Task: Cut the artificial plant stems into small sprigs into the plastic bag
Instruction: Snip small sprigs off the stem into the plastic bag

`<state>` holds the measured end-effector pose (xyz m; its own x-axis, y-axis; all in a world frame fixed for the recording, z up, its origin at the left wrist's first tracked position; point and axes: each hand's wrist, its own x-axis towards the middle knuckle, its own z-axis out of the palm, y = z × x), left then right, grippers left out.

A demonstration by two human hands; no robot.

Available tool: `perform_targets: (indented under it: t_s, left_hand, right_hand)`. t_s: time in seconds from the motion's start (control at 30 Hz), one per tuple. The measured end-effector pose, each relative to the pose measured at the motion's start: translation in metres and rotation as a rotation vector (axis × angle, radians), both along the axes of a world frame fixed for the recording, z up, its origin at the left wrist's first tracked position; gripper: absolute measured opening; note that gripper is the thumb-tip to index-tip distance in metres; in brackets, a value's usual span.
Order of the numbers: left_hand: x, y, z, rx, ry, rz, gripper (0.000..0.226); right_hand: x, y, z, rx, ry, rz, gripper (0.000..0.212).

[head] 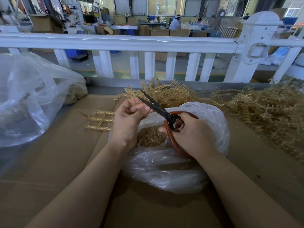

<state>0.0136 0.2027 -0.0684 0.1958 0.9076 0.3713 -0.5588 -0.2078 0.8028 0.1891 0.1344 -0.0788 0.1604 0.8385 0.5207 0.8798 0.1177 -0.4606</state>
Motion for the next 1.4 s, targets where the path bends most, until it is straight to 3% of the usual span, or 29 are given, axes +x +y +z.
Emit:
perform_targets:
  t_s: [0.23,0.4,0.6,0.73,1.1,1.4]
  left_hand:
    - [-0.0001,-0.0005,0.0006,-0.03,0.001,0.009,0.02]
    - [-0.0004,0.0,0.0008,-0.07,0.021,0.021,0.019]
    - [0.0007,0.0012,-0.0019,-0.075,0.078,0.027,0.018]
    - [-0.0013,0.0007,-0.0023,-0.064,0.097,0.004,0.008]
    - [-0.0002,-0.002,-0.0023,-0.04,0.162,-0.045,0.008]
    - [-0.0005,-0.0039,0.0022,-0.13,0.111,-0.05,0.009]
  right_hand:
    - [0.0004,0.0029,-0.0036,-0.006,0.021,-0.003,0.081]
    - [0.0005,0.0039,-0.0045,-0.025,0.02,-0.017,0.07]
    - [0.0001,0.0024,-0.0027,-0.003,-0.008,-0.042,0.08]
    - [0.0009,0.0032,-0.0021,0.017,-0.046,-0.047,0.071]
    - [0.0028,0.002,-0.0023,0.042,-0.077,-0.06,0.062]
    - [0.0013,0.0,-0.0019,0.051,-0.103,-0.06,0.072]
